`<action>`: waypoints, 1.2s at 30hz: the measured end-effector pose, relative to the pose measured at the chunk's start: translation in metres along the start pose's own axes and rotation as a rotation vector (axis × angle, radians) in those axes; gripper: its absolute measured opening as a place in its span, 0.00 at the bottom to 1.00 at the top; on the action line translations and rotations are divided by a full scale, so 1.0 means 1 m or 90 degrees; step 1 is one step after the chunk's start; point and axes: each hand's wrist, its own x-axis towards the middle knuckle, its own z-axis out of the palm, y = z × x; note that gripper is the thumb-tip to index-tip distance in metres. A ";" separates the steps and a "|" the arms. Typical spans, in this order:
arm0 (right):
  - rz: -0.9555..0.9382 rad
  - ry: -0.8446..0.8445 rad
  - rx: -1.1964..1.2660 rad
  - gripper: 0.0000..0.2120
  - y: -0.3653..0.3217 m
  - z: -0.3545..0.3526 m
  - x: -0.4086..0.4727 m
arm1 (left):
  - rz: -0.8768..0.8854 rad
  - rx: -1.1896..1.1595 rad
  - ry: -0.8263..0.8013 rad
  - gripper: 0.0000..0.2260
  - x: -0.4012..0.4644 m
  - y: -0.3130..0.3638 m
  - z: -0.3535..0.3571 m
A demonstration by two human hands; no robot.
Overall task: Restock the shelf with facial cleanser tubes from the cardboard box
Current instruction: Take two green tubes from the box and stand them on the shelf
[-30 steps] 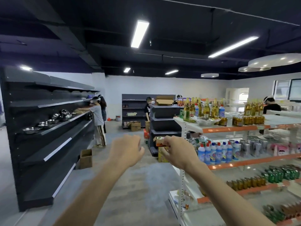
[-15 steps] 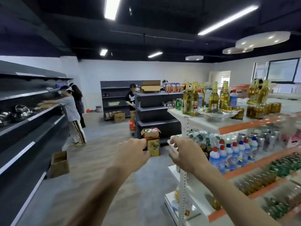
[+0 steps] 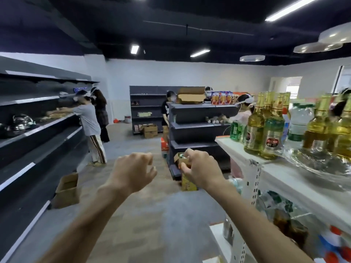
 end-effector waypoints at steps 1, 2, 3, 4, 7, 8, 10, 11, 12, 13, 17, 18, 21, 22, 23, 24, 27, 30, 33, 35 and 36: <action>-0.005 -0.008 0.010 0.12 0.002 0.016 0.023 | -0.017 0.009 0.004 0.09 0.018 -0.012 0.013; -0.010 -0.016 0.017 0.12 0.005 0.033 0.045 | -0.029 0.019 0.004 0.09 0.036 -0.025 0.028; -0.018 -0.022 0.021 0.12 0.009 0.051 0.066 | -0.034 0.026 0.006 0.10 0.054 -0.038 0.043; -0.022 -0.027 0.022 0.12 0.012 0.070 0.087 | -0.035 0.032 0.003 0.10 0.073 -0.050 0.060; -0.016 -0.038 0.013 0.11 0.026 0.123 0.152 | -0.026 0.046 -0.004 0.10 0.134 -0.090 0.115; -0.009 -0.036 0.006 0.10 0.033 0.140 0.175 | -0.013 0.051 -0.011 0.10 0.156 -0.103 0.133; 0.017 -0.036 -0.011 0.10 0.047 0.163 0.215 | 0.011 0.047 -0.029 0.10 0.198 -0.124 0.162; 0.032 -0.037 -0.022 0.11 0.055 0.175 0.237 | 0.020 0.038 -0.029 0.10 0.223 -0.134 0.179; 0.049 -0.034 -0.033 0.11 0.064 0.187 0.260 | 0.030 0.030 -0.027 0.09 0.251 -0.144 0.194; 0.066 -0.029 -0.041 0.11 0.074 0.198 0.284 | 0.038 0.017 -0.027 0.09 0.280 -0.152 0.209; 0.106 -0.015 -0.067 0.11 0.117 0.240 0.366 | 0.071 -0.025 -0.030 0.08 0.381 -0.172 0.273; 0.115 -0.012 -0.072 0.12 0.129 0.252 0.385 | 0.079 -0.027 -0.032 0.08 0.404 -0.176 0.290; 0.131 -0.011 -0.073 0.13 0.165 0.291 0.442 | 0.098 -0.041 -0.042 0.08 0.468 -0.187 0.344; 0.134 -0.010 -0.073 0.13 0.179 0.306 0.461 | 0.102 -0.041 -0.042 0.08 0.489 -0.191 0.364; 0.135 -0.007 -0.073 0.13 0.194 0.322 0.480 | 0.105 -0.042 -0.039 0.08 0.509 -0.194 0.383; 0.135 -0.006 -0.072 0.14 0.209 0.337 0.498 | 0.106 -0.045 -0.038 0.08 0.530 -0.196 0.402; 0.148 -0.004 -0.056 0.16 0.259 0.380 0.558 | 0.106 -0.037 -0.060 0.07 0.595 -0.201 0.457; 0.168 -0.012 -0.015 0.20 0.304 0.421 0.620 | 0.091 -0.024 -0.080 0.08 0.655 -0.214 0.507; 0.165 -0.063 -0.003 0.21 0.338 0.465 0.681 | 0.071 -0.022 -0.090 0.09 0.710 -0.231 0.546; 0.162 -0.091 0.004 0.20 0.356 0.491 0.716 | 0.067 -0.023 -0.093 0.09 0.744 -0.239 0.572; 0.163 -0.103 0.005 0.20 0.365 0.504 0.733 | 0.069 -0.017 -0.094 0.09 0.763 -0.243 0.588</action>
